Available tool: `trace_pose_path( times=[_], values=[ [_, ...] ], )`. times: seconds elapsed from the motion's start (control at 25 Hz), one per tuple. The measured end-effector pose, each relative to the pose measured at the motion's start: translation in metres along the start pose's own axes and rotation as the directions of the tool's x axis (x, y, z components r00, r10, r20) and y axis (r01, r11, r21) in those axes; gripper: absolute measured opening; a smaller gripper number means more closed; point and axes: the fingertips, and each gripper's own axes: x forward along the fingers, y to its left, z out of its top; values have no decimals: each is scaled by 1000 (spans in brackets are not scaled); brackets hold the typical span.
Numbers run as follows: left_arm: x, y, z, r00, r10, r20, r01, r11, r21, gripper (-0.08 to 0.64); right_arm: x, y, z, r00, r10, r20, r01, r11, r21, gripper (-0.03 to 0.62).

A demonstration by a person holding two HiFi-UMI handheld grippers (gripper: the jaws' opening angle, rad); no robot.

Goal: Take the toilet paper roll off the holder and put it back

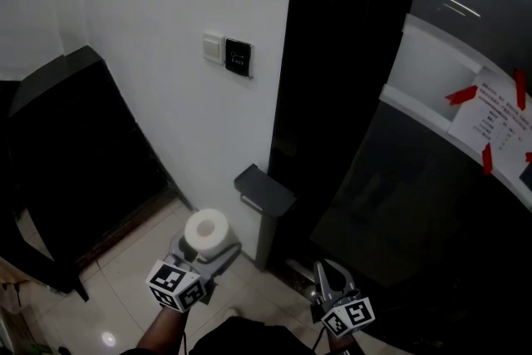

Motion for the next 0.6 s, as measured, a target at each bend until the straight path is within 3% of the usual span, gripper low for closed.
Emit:
trace_pose_path(
  times=[0.12, 0.2, 0.32, 0.4, 0.48, 0.52, 0.6],
  values=[
    [9, -13, 5, 998, -50, 38, 55, 992, -115, 464, -6, -5, 2, 1000, -18, 3, 18, 1000, 2, 14],
    [17, -23, 8, 993, -94, 76, 107, 973, -203, 465, -8, -7, 4, 1000, -27, 8, 27, 1000, -1, 14],
    [29, -38, 11, 979, -150, 138, 192, 910, -368, 465, -13, -10, 6, 999, -38, 10, 38, 999, -3, 14],
    [36, -45, 10, 968, -175, 183, 243, 841, -483, 464, -17, -13, 6, 999, -53, 9, 54, 999, -3, 14],
    [43, -49, 5, 957, -185, 224, 284, 755, -591, 464, -21, -17, 6, 998, -69, 7, 69, 998, -2, 14],
    [46, -50, 1, 953, -185, 241, 300, 702, -646, 463, -23, -18, 6, 997, -75, 7, 75, 997, -1, 14],
    [50, -52, -9, 946, -176, 271, 322, 562, -762, 463, -27, -22, 8, 996, -89, 10, 89, 996, -1, 14]
  ],
)
